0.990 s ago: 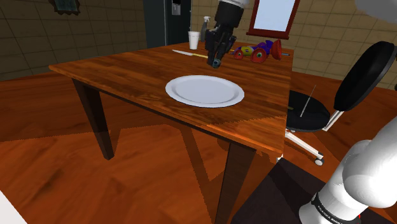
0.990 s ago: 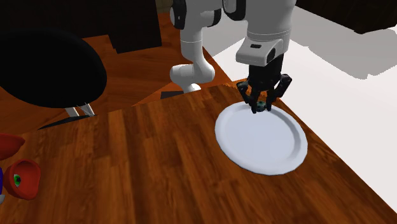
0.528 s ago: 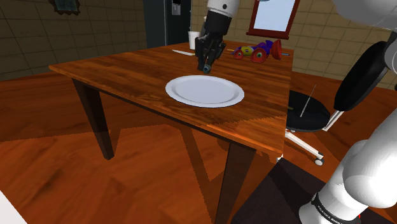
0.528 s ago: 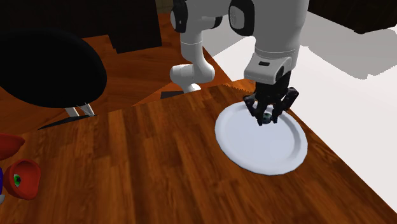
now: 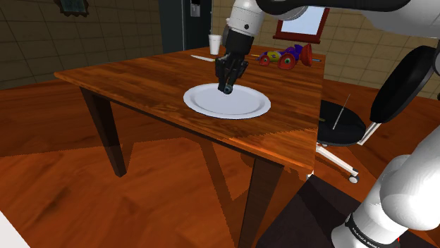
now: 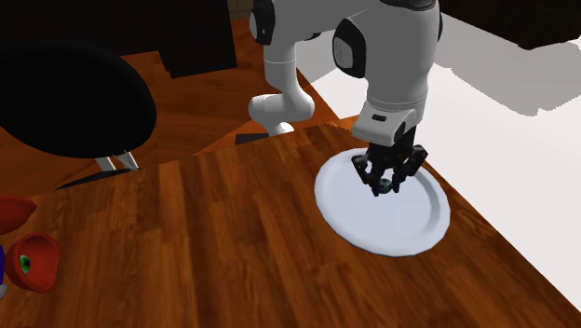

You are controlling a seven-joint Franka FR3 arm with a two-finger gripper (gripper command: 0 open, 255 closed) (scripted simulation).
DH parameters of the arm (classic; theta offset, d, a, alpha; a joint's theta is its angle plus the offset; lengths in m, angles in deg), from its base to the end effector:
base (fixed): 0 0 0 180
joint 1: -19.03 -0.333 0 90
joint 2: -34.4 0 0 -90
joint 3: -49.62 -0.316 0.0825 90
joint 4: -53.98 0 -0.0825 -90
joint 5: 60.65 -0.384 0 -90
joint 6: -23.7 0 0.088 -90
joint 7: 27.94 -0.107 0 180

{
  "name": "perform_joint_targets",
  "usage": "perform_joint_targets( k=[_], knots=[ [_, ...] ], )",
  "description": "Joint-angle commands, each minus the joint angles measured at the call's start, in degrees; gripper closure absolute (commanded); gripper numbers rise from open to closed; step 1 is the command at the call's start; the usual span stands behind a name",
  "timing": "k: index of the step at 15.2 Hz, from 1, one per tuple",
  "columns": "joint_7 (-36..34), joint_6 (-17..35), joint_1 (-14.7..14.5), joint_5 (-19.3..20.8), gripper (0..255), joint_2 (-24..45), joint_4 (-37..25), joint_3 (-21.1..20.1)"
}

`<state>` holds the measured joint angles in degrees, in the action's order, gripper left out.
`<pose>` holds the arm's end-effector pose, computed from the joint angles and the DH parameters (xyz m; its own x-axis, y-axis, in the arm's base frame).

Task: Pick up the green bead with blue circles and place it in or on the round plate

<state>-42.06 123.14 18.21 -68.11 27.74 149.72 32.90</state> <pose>0.5039 0.1819 0.6533 0.9886 0.0402 0.1454 0.0602 -0.9888 -0.1363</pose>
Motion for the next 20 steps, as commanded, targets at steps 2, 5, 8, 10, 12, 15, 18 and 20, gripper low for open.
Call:
perform_joint_targets(
  k=[2,5,8,10,12,15,18,20],
  knots=[
    [0.23,1.89,-0.02,-0.13,255,-0.32,2.19,-0.01],
    [0.23,1.89,-0.02,-0.13,255,-0.31,2.17,-0.01],
    [0.23,1.89,-0.02,-0.13,255,-0.31,2.17,-0.01],
    [0.23,1.88,-0.02,-0.13,0,-0.31,2.16,-0.01],
    [0.23,1.88,-0.02,-0.13,0,-0.31,2.16,-0.01],
    [0.23,1.88,-0.02,-0.13,0,-0.31,2.16,-0.01],
    [0.02,-3.99,0.23,0.06,0,0.17,-4.16,0.32],
    [-0.07,-5.58,0.28,0.14,0,0.44,-6.01,0.38]
  ],
)
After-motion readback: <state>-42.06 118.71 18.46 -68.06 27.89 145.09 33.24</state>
